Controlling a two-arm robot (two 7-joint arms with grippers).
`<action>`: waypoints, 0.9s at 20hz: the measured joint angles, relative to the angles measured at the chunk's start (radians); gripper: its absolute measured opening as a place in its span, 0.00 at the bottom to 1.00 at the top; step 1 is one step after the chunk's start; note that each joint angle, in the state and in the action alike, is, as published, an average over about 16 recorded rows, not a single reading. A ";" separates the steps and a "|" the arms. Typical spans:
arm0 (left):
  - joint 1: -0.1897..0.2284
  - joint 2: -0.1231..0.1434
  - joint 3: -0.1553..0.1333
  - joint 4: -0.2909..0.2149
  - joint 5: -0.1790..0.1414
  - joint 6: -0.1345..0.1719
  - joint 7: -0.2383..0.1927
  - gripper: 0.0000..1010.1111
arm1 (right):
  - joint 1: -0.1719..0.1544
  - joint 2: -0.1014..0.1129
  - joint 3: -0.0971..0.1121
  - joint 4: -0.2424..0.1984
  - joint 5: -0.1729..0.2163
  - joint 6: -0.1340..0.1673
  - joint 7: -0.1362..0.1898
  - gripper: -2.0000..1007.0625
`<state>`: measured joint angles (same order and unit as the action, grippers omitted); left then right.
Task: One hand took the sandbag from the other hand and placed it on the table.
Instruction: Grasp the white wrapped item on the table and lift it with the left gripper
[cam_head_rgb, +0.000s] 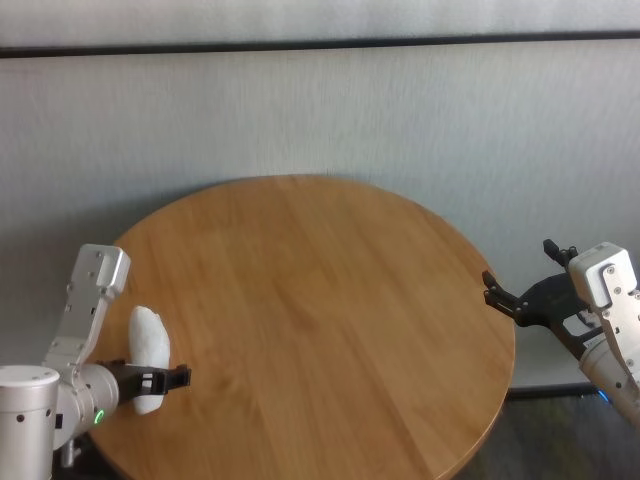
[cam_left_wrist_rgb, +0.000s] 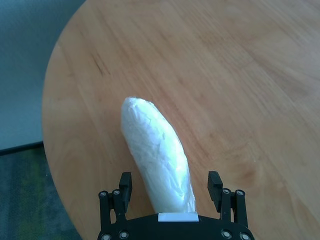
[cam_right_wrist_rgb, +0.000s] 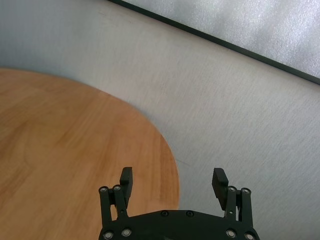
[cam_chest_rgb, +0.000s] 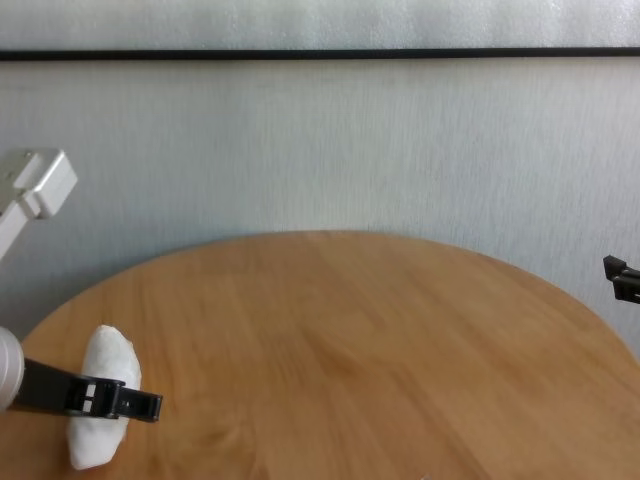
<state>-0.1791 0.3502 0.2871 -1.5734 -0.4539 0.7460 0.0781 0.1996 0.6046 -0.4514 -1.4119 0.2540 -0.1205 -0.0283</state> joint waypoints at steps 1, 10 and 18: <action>0.000 0.000 -0.001 0.001 0.001 0.000 -0.001 0.99 | 0.000 0.000 0.000 0.000 0.000 0.000 0.000 0.99; 0.001 0.001 -0.005 0.000 0.008 0.001 -0.005 0.99 | 0.000 0.000 0.000 0.000 0.000 0.000 0.000 0.99; 0.002 0.000 -0.005 -0.001 0.006 0.000 -0.003 0.99 | 0.000 0.000 0.000 0.000 0.000 0.000 0.000 0.99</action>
<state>-0.1776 0.3504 0.2821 -1.5741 -0.4478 0.7465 0.0754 0.1996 0.6046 -0.4514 -1.4119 0.2540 -0.1205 -0.0283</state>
